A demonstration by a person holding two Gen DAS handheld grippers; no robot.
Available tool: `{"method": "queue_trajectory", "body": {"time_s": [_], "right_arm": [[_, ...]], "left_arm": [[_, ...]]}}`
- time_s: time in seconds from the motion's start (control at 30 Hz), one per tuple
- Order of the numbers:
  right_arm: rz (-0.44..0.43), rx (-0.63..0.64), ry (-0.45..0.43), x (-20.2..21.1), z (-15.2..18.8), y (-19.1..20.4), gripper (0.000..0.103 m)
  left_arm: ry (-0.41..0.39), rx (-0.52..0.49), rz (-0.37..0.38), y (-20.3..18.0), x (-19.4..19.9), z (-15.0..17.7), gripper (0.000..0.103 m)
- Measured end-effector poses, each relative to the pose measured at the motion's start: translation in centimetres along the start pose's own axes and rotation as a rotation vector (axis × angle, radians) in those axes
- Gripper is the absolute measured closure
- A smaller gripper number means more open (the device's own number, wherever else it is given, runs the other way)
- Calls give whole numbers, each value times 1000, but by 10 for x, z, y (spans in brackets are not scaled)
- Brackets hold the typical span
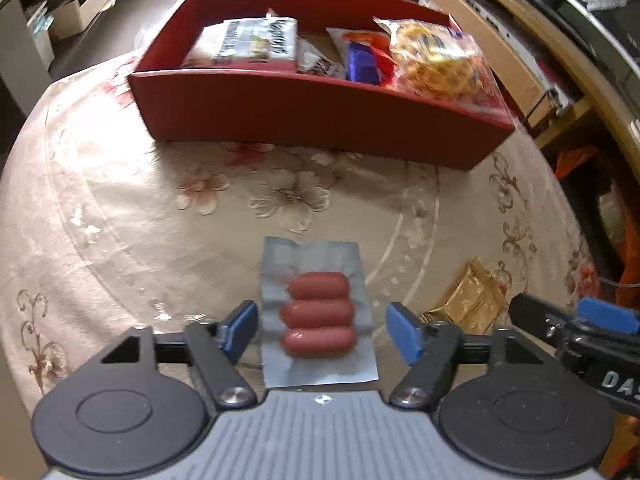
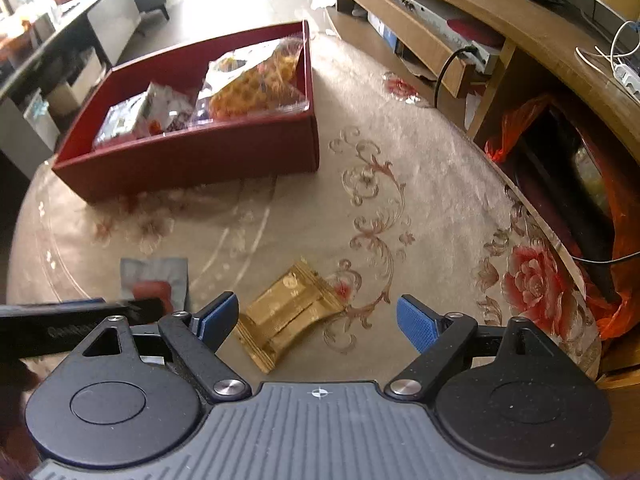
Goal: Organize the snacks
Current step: 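Move left to the sausage pack while right moves to the gold snack, then grasp the sausage pack with left while right grasps the gold-wrapped snack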
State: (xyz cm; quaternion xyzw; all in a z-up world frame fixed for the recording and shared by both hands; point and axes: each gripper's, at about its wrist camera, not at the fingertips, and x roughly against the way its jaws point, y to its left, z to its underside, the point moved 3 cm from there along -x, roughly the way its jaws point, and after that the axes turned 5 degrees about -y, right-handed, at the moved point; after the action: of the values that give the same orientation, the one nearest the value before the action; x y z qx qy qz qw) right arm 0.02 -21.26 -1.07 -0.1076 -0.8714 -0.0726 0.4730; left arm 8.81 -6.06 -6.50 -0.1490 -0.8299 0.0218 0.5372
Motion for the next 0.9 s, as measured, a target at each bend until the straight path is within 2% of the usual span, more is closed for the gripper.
{"method": "queue_trajectory", "body": {"time_s": [0.1,0.17,0.23,0.27,0.37,0.5,0.67,0.77,0.9], "right_arm": [[-6,-16,5,-2,0,-5,13],[-9,-18,9,-2,0,-7,13],[-13,-21,6,-2,-1,-9,13],[-18,-21,3,-1,-1,-9,13],[-22,-15,1,0,-1,-9,13],[-19,-1,15,-2,2,-8,13],[-17,-4,49,-7,9,-3,13],[-30,-52,94,-15,16,-2,13],[-96,-135,152,-27,21,6,13]], "left_arm": [[27,16,-31,-6,-17,2,27],[12,2,-65,-12,-20,4,27],[4,-61,-116,-19,-20,8,35],[-2,-75,-119,-19,-19,11,35],[8,-76,-108,-13,-13,16,36],[27,-13,-80,4,-4,17,36],[-6,-4,-63,14,12,15,36],[-5,13,-48,23,13,12,36],[9,47,-25,32,11,9,36]]}}
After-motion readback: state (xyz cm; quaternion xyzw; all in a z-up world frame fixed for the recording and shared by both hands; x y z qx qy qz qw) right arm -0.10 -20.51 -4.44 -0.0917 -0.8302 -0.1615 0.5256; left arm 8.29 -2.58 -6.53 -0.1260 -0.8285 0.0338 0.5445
